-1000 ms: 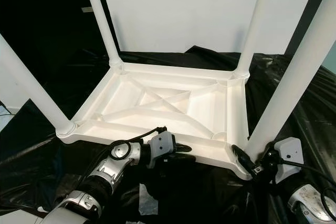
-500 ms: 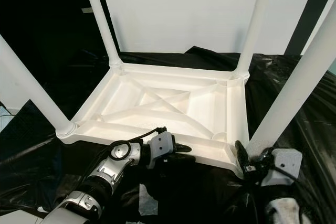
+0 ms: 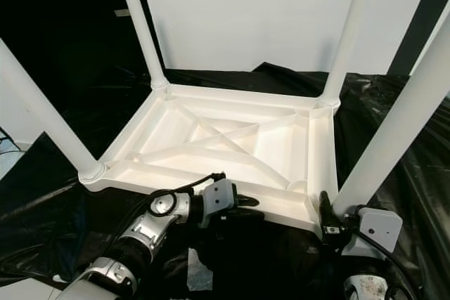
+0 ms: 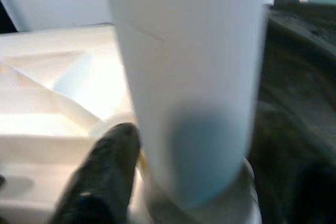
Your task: Building children table
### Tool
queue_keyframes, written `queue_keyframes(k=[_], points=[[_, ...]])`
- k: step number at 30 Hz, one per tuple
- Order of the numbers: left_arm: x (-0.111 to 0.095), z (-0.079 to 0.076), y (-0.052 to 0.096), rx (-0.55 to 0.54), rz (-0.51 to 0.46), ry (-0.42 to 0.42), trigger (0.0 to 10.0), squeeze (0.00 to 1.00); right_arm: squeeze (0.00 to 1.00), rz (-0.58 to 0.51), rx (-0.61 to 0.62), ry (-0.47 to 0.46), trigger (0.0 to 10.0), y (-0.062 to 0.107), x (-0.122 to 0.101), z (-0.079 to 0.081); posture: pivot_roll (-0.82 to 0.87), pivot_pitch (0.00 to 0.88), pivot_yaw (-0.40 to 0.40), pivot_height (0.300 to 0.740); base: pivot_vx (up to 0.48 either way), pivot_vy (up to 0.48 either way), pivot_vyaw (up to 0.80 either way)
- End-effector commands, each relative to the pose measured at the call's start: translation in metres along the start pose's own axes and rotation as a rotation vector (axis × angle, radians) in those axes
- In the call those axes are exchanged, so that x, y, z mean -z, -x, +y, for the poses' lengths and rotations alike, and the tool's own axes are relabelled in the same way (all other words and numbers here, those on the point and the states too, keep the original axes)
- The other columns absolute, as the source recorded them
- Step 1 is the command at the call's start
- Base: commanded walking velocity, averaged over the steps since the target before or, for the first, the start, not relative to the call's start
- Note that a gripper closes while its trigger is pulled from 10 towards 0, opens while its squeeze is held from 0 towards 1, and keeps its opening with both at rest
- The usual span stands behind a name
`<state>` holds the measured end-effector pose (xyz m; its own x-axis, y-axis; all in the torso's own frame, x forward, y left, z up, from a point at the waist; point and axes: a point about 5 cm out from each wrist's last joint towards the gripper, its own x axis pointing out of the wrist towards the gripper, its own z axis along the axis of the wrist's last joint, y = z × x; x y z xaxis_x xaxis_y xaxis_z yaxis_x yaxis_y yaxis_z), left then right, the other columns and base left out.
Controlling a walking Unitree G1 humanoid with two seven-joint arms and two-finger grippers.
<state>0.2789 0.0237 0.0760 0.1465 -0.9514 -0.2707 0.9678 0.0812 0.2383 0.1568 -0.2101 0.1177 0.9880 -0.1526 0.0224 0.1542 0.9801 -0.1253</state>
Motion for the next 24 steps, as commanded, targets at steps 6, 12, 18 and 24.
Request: queue_keyframes(k=[6,12,18,24], points=[[0.034,-0.014,0.002,-0.122,0.129,0.137,10.0,0.0,0.0,-0.019,-0.175,0.061,10.0,-0.018,-0.006,-0.008,-0.17,0.0,0.039,0.74,0.0,0.0,0.0],[0.035,-0.013,0.004,-0.129,0.132,0.135,10.0,0.0,0.0,0.026,-0.422,0.125,10.0,-0.024,-0.014,-0.02,-0.16,0.0,0.037,0.74,0.0,0.0,0.0],[0.035,-0.012,0.005,-0.134,0.131,0.136,10.0,0.0,0.0,0.105,-0.516,0.154,0.0,-0.022,-0.008,-0.022,-0.16,0.0,0.038,0.74,0.0,0.0,0.0],[0.035,-0.012,0.006,-0.132,0.132,0.135,10.0,0.0,0.0,0.136,-0.53,0.151,0.0,-0.024,-0.005,-0.025,-0.16,0.0,0.043,0.74,0.0,0.0,0.0]])
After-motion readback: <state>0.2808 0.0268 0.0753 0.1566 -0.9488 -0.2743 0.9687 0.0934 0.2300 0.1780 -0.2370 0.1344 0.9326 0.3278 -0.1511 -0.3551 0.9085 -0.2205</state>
